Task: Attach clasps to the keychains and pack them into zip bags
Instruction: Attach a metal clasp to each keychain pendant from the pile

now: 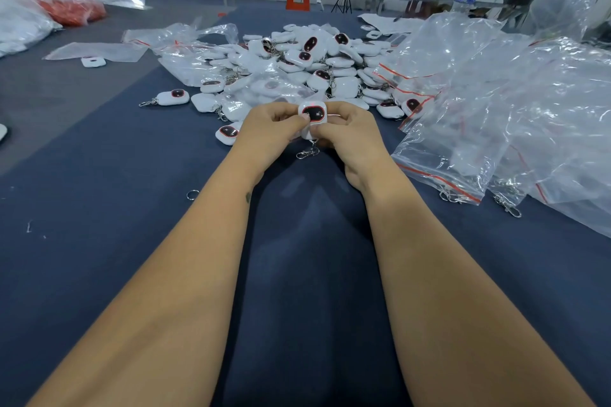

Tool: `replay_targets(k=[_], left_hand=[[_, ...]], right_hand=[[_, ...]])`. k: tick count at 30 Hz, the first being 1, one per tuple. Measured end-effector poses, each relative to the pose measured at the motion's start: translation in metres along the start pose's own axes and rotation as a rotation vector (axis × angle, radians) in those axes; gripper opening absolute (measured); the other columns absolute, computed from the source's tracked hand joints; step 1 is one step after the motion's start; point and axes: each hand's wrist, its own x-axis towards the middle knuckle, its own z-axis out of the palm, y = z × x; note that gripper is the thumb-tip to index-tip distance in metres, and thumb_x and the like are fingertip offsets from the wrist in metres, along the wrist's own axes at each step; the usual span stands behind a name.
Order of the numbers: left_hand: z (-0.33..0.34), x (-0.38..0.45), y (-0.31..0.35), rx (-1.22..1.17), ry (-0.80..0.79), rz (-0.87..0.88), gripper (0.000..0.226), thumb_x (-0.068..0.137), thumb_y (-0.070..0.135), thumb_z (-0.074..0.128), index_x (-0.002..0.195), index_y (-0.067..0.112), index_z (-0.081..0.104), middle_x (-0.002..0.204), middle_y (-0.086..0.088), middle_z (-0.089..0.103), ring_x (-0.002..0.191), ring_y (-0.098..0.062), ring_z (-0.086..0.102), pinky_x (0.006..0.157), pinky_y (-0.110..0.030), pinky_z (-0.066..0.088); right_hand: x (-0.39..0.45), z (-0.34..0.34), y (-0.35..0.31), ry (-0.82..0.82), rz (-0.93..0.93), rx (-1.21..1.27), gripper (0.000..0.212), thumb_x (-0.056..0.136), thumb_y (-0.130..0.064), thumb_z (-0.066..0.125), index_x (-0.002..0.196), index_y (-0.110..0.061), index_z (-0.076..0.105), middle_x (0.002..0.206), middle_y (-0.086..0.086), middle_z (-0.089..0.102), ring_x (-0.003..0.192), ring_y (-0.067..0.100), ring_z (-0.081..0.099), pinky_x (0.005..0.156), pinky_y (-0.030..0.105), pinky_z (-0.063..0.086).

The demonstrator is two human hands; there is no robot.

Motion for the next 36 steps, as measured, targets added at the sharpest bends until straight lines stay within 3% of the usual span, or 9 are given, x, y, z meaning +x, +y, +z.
replay_targets(k=[7, 13, 15, 18, 23, 26, 28, 30, 36], left_hand=[[0.0, -0.0007, -0.0002, 0.004, -0.014, -0.001, 0.01, 0.092, 0.019, 0.064, 0.092, 0.024, 0.073, 0.087, -0.005, 0.066, 0.074, -0.012, 0.058, 0.066, -0.019, 0.044], [0.0013, 0.0012, -0.0011, 0.029, 0.005, -0.008, 0.015, 0.091, 0.015, 0.062, 0.084, 0.023, 0.072, 0.065, 0.009, 0.062, 0.049, 0.004, 0.051, 0.047, -0.007, 0.037], [0.0014, 0.0011, -0.0009, 0.018, 0.009, -0.017, 0.013, 0.091, 0.015, 0.063, 0.084, 0.021, 0.072, 0.057, 0.015, 0.061, 0.047, 0.005, 0.052, 0.046, -0.007, 0.037], [0.0019, 0.0009, -0.0003, 0.025, 0.009, -0.021, 0.012, 0.091, 0.014, 0.063, 0.085, 0.019, 0.072, 0.06, 0.011, 0.062, 0.046, 0.005, 0.051, 0.046, -0.007, 0.036], [0.0018, -0.0003, 0.0004, 0.049, 0.016, -0.028, 0.011, 0.09, 0.015, 0.063, 0.089, 0.019, 0.073, 0.07, 0.005, 0.065, 0.048, 0.004, 0.053, 0.046, -0.007, 0.036], [0.0013, -0.0004, -0.0003, 0.046, 0.01, -0.026, 0.011, 0.089, 0.016, 0.064, 0.088, 0.02, 0.074, 0.077, -0.003, 0.069, 0.06, -0.004, 0.06, 0.056, -0.015, 0.046], [0.0011, -0.0014, -0.0004, 0.046, 0.018, -0.021, 0.01, 0.086, 0.019, 0.066, 0.087, 0.019, 0.075, 0.087, -0.015, 0.072, 0.077, -0.019, 0.066, 0.079, -0.036, 0.057], [0.0014, -0.0042, 0.0019, 0.058, 0.028, -0.012, 0.014, 0.08, 0.025, 0.066, 0.086, 0.018, 0.076, 0.093, -0.016, 0.073, 0.09, -0.032, 0.069, 0.095, -0.048, 0.053], [0.0026, -0.005, 0.0023, 0.099, 0.074, -0.005, 0.014, 0.072, 0.026, 0.065, 0.076, 0.016, 0.075, 0.071, -0.001, 0.068, 0.072, -0.016, 0.061, 0.088, -0.046, 0.054]], right_hand=[[0.0004, -0.0002, -0.0043, -0.046, 0.017, 0.002, 0.023, 0.091, 0.0, 0.054, 0.095, -0.016, 0.07, 0.084, 0.004, 0.069, 0.075, 0.01, 0.066, 0.06, 0.016, 0.05], [0.0018, 0.0011, -0.0012, -0.039, 0.021, -0.056, 0.02, 0.092, 0.002, 0.053, 0.098, -0.012, 0.067, 0.088, 0.01, 0.067, 0.086, 0.021, 0.064, 0.085, 0.034, 0.054], [0.0019, 0.0012, -0.0017, -0.03, 0.028, -0.052, 0.021, 0.091, 0.004, 0.053, 0.1, -0.01, 0.066, 0.084, 0.008, 0.066, 0.081, 0.02, 0.064, 0.085, 0.035, 0.053], [0.0014, 0.0017, -0.0026, -0.024, 0.029, -0.061, 0.022, 0.091, 0.005, 0.054, 0.102, -0.008, 0.066, 0.08, 0.006, 0.065, 0.076, 0.018, 0.062, 0.08, 0.032, 0.052], [0.0007, 0.0023, -0.0032, -0.021, 0.027, -0.064, 0.022, 0.091, 0.004, 0.054, 0.106, -0.007, 0.067, 0.092, 0.015, 0.067, 0.087, 0.024, 0.064, 0.089, 0.039, 0.053], [0.0007, 0.0023, -0.003, -0.031, 0.015, -0.07, 0.023, 0.092, 0.004, 0.053, 0.106, -0.008, 0.067, 0.093, 0.015, 0.067, 0.088, 0.024, 0.064, 0.089, 0.038, 0.053], [0.0004, 0.0026, -0.0028, -0.04, 0.011, -0.068, 0.023, 0.092, 0.004, 0.052, 0.103, -0.01, 0.067, 0.093, 0.016, 0.066, 0.088, 0.025, 0.064, 0.09, 0.039, 0.053], [0.0003, 0.003, -0.0027, -0.045, 0.014, -0.074, 0.024, 0.092, 0.004, 0.052, 0.102, -0.011, 0.067, 0.093, 0.015, 0.067, 0.089, 0.025, 0.064, 0.089, 0.038, 0.053], [0.0001, 0.0045, -0.003, -0.048, 0.023, -0.092, 0.027, 0.09, 0.005, 0.052, 0.091, -0.017, 0.067, 0.083, 0.006, 0.068, 0.085, 0.021, 0.064, 0.086, 0.035, 0.051]])
